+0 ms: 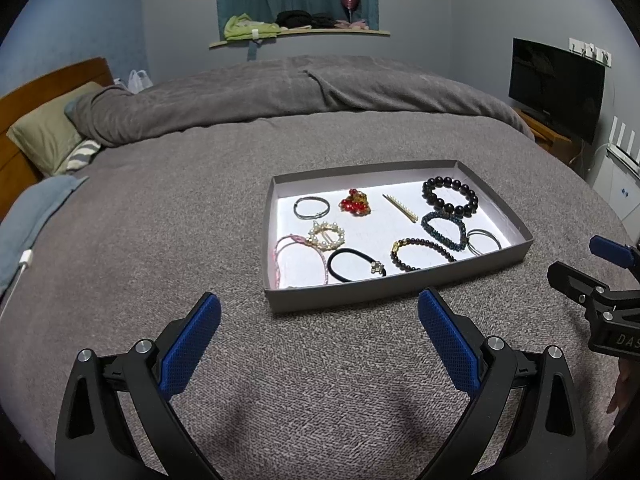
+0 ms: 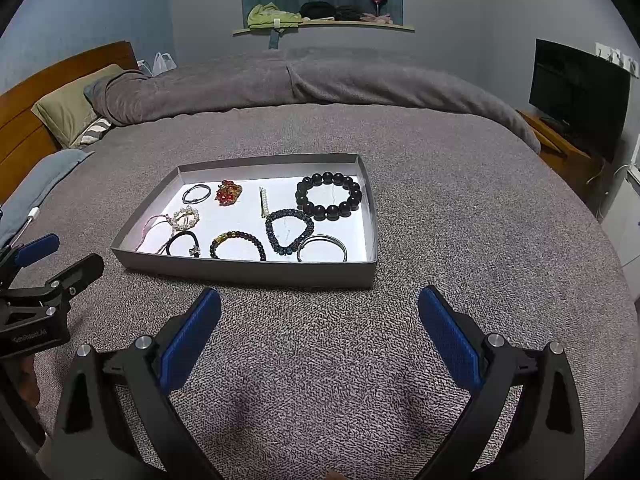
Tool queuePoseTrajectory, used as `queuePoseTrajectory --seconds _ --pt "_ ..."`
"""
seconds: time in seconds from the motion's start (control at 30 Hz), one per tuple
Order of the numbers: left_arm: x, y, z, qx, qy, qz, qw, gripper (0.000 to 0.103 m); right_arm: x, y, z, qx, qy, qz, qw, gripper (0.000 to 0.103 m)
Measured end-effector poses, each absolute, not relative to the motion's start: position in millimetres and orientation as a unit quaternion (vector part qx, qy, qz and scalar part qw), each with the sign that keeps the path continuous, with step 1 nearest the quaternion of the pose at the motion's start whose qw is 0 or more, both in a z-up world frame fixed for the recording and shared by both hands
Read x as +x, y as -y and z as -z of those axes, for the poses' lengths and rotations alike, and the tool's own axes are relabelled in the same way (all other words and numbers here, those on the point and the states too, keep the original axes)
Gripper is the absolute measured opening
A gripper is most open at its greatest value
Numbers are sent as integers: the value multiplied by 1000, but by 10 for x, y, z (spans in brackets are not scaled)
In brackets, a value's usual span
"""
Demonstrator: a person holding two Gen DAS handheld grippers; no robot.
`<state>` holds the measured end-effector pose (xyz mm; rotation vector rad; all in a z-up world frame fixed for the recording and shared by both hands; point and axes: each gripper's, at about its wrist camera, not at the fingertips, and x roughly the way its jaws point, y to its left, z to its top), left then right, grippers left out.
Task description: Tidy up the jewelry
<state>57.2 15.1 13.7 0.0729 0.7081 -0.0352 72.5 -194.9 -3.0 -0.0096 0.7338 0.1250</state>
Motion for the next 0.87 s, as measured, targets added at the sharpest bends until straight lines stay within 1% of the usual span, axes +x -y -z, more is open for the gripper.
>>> queuePoseTrajectory --seconds 0.23,0.47,0.87 --pt "572 -166 -125 42 -345 8 937 98 731 1945 39 -5 -360 -62 931 98" --pt "544 -183 -146 56 -322 -10 945 98 731 1948 45 -5 -362 -63 930 98" --pt "678 -281 -65 54 -364 0 930 98 777 2012 94 1 -371 -63 926 98"
